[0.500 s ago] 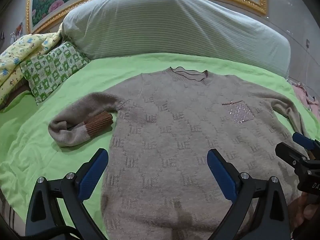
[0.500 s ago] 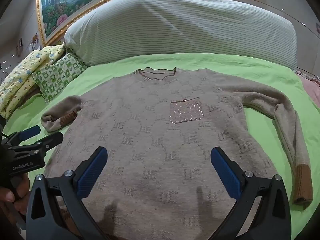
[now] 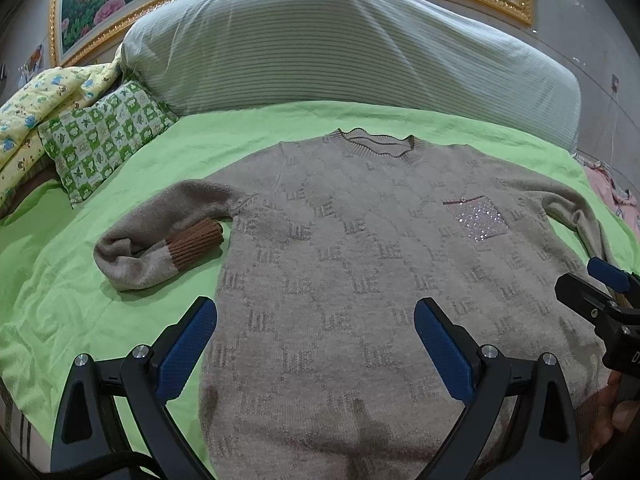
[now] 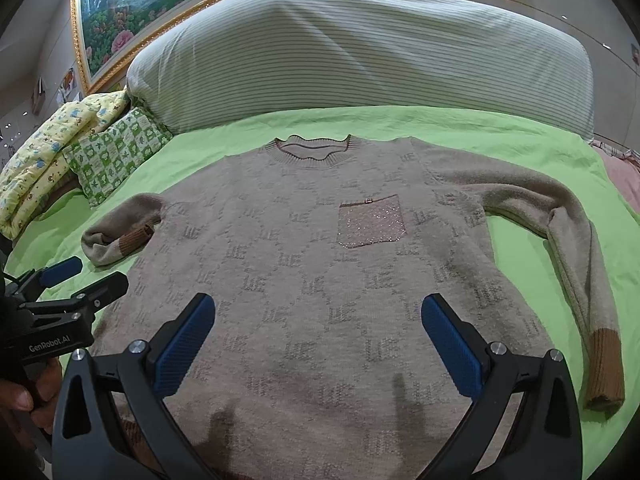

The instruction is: Fold small clothes

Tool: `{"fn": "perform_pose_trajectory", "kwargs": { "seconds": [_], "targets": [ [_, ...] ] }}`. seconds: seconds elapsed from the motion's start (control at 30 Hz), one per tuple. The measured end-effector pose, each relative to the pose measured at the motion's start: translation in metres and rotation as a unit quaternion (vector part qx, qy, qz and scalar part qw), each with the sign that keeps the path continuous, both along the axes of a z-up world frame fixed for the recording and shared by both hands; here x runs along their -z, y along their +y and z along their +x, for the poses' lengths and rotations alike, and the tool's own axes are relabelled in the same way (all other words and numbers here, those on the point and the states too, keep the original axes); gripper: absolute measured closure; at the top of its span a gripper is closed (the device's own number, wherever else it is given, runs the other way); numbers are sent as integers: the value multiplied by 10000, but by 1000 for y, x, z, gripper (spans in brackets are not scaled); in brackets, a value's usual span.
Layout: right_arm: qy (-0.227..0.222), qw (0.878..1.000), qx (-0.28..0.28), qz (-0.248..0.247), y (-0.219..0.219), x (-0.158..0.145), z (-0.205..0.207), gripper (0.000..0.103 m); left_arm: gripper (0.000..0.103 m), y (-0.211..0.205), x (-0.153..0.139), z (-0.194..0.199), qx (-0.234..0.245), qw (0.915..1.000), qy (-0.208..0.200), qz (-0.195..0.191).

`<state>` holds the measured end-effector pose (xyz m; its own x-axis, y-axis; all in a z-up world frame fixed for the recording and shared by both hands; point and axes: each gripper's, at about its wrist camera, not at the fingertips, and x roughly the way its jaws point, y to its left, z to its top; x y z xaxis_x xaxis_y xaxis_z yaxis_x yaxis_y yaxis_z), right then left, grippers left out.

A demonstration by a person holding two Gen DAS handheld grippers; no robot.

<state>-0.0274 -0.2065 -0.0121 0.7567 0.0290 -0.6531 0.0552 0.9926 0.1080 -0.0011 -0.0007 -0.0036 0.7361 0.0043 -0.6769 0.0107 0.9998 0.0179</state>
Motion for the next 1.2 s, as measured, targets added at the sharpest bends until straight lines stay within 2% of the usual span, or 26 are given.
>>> {"fn": "perform_pose_trajectory", "kwargs": {
  "seconds": [0.67,0.97,1.1,1.2],
  "targets": [
    [46,10000,16,6,-4,0,1,0,4,2,2,4,11,10000,9,5],
    [52,10000,17,1,-3,0,2,0,4,1,5,7,7,9997,224,-78],
    [60,10000,29,40,-4,2,2,0,4,2,6,8,15,9996,280,-88],
    [65,9996,97,249,-11,4,0,0,4,5,7,11,0,9997,233,-49]
  ]
}}
